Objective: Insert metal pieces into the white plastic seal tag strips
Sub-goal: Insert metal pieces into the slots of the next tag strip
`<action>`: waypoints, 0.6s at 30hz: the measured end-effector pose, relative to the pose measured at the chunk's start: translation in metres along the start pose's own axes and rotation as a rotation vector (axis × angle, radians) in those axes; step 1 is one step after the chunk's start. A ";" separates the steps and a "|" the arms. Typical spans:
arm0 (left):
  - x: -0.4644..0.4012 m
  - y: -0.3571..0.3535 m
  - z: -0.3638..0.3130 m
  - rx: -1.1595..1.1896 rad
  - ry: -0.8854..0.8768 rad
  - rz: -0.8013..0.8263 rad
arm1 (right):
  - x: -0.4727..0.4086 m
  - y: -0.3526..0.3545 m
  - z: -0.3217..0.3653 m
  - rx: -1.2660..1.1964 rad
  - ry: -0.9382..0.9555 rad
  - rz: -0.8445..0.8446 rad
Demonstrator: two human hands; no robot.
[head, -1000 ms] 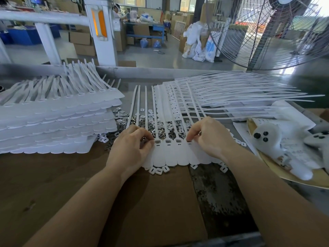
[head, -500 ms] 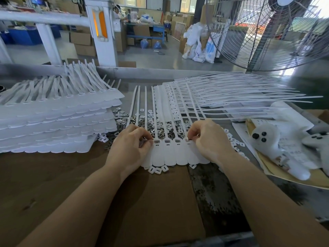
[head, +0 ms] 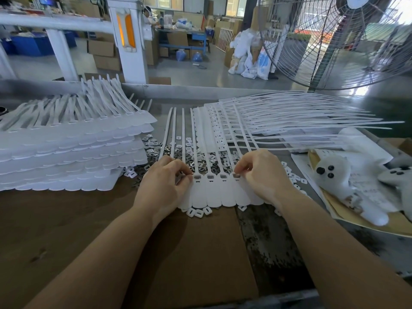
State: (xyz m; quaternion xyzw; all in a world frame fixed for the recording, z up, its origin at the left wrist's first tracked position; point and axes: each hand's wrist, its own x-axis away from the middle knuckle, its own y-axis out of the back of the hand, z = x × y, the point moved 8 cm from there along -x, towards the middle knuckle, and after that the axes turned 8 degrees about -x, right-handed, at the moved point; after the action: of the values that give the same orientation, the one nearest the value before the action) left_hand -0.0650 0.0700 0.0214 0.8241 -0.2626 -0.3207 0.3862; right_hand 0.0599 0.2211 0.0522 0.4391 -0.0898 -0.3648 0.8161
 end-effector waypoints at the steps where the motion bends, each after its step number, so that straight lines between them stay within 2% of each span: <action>1: 0.000 0.000 0.000 0.000 -0.003 0.000 | 0.000 0.000 0.000 -0.007 0.002 -0.002; 9: -0.001 -0.001 0.000 -0.016 0.002 0.001 | 0.001 -0.002 -0.002 0.000 -0.010 0.039; 18: 0.001 0.001 0.000 -0.015 0.005 0.004 | -0.001 -0.001 -0.004 -0.007 -0.005 0.011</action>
State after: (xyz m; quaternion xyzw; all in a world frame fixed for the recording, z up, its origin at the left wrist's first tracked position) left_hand -0.0647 0.0693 0.0218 0.8215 -0.2609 -0.3196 0.3937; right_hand 0.0610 0.2239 0.0492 0.4350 -0.0931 -0.3619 0.8192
